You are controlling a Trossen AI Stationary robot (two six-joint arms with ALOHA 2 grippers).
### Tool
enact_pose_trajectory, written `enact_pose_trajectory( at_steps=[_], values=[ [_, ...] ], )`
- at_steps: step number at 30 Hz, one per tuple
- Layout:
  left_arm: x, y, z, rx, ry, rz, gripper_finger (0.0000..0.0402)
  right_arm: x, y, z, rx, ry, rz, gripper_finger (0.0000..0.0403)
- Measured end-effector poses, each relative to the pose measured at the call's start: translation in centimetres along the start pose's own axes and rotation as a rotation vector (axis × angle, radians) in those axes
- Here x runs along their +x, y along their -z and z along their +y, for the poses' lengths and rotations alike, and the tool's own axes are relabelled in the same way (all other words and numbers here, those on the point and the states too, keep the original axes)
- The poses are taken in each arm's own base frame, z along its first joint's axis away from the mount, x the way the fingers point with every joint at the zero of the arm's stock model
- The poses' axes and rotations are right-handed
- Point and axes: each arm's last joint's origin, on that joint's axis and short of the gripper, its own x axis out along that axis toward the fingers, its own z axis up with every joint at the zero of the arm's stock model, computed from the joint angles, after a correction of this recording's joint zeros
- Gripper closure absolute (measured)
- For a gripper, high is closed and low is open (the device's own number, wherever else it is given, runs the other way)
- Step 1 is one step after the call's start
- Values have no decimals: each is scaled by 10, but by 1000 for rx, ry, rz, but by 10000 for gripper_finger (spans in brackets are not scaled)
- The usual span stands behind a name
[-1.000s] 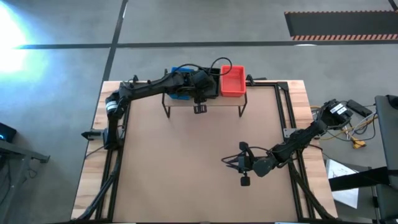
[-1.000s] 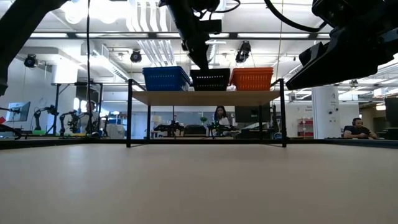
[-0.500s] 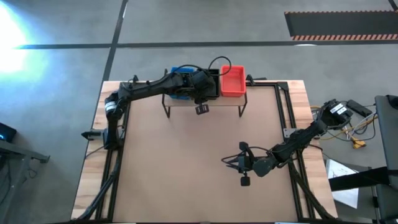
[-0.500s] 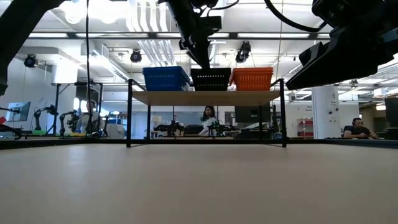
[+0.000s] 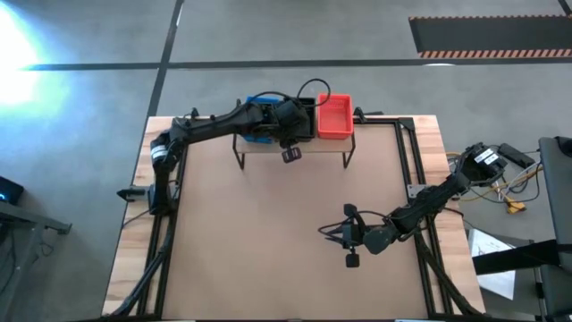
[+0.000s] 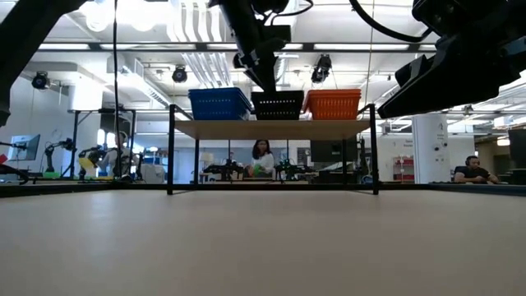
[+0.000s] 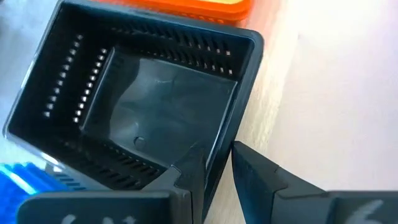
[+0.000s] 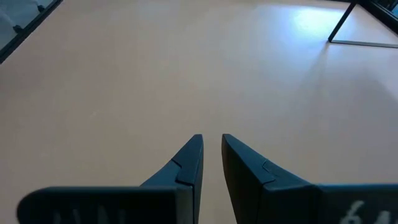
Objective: Stack baskets on shelf by color
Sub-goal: Adjust the stacked black bins, then adjust the stacked blue bins
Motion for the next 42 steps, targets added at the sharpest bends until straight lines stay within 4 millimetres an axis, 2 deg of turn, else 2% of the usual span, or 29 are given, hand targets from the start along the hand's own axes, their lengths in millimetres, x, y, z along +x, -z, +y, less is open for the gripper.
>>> enact_pose_trajectory(
  at_steps=[13,25,28,34,38,42],
  values=[
    [1,1,3,-99,-25,12,341,0,0,0,0,0,0,351],
    [-9,-3,3,-92,-23,-20,341,0,0,0,0,0,0,351],
    [-19,-4,5,-90,-21,-43,336,0,0,0,0,0,0,351],
    [-58,4,14,-95,-19,-73,306,-1,-2,0,5,-1,-7,351],
    [-93,22,21,-94,-22,-38,296,-2,-3,-1,8,-1,-13,351],
    [-105,47,33,-146,-122,66,304,-2,-2,-1,7,-1,-11,351]
  ],
)
